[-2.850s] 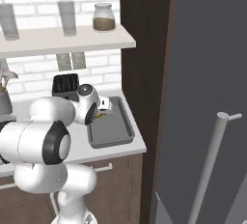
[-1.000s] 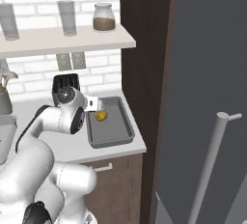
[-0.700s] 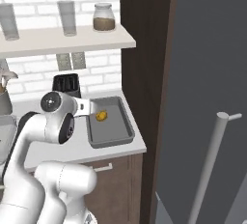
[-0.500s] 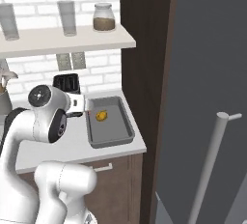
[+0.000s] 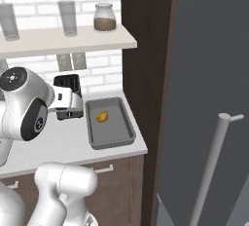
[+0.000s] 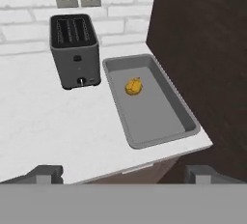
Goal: Place one squash and one chicken drumstick in each tupperware on the nearby counter, to pack two identical lunches.
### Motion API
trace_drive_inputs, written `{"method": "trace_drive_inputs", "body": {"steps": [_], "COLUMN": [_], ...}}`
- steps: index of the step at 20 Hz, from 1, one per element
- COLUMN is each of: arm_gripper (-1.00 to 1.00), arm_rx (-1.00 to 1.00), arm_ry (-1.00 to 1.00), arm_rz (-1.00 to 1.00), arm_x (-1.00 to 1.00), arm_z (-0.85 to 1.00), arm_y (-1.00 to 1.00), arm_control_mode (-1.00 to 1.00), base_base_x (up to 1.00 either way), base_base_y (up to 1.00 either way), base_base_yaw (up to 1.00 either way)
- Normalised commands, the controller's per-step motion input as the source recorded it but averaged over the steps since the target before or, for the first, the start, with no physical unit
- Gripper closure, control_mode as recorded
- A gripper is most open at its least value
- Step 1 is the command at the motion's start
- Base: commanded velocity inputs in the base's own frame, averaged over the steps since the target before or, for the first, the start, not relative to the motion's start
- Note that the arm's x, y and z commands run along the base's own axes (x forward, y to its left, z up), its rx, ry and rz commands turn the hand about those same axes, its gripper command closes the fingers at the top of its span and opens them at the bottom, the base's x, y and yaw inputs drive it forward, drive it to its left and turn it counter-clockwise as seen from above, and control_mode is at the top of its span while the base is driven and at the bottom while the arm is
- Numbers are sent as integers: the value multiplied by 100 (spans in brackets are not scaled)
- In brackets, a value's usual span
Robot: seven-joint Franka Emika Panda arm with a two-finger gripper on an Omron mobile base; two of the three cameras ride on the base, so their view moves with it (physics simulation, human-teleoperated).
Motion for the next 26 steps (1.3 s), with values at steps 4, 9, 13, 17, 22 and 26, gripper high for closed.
{"method": "trace_drive_inputs", "body": {"steps": [4, 9, 13, 17, 22, 26], "arm_gripper": [-100, -100, -100, -100, -100, -100], "arm_rx": [0, -1, 0, 0, 0, 0], "arm_ry": [0, 1, 0, 0, 0, 0], "arm_rz": [0, 0, 0, 0, 0, 0], "arm_x": [-45, -50, 0, 0, 0, 0], "arm_z": [-26, -24, 0, 0, 0, 0], "arm_y": [0, 0, 0, 0, 0, 0], "arm_control_mode": [-100, 100, 100, 100, 100, 100], "base_base_x": [0, -14, -85, -99, -100, -100], "base_base_y": [0, 0, 0, -3, -36, -79], "base_base_yaw": [0, 0, 0, 0, 1, -16]}}
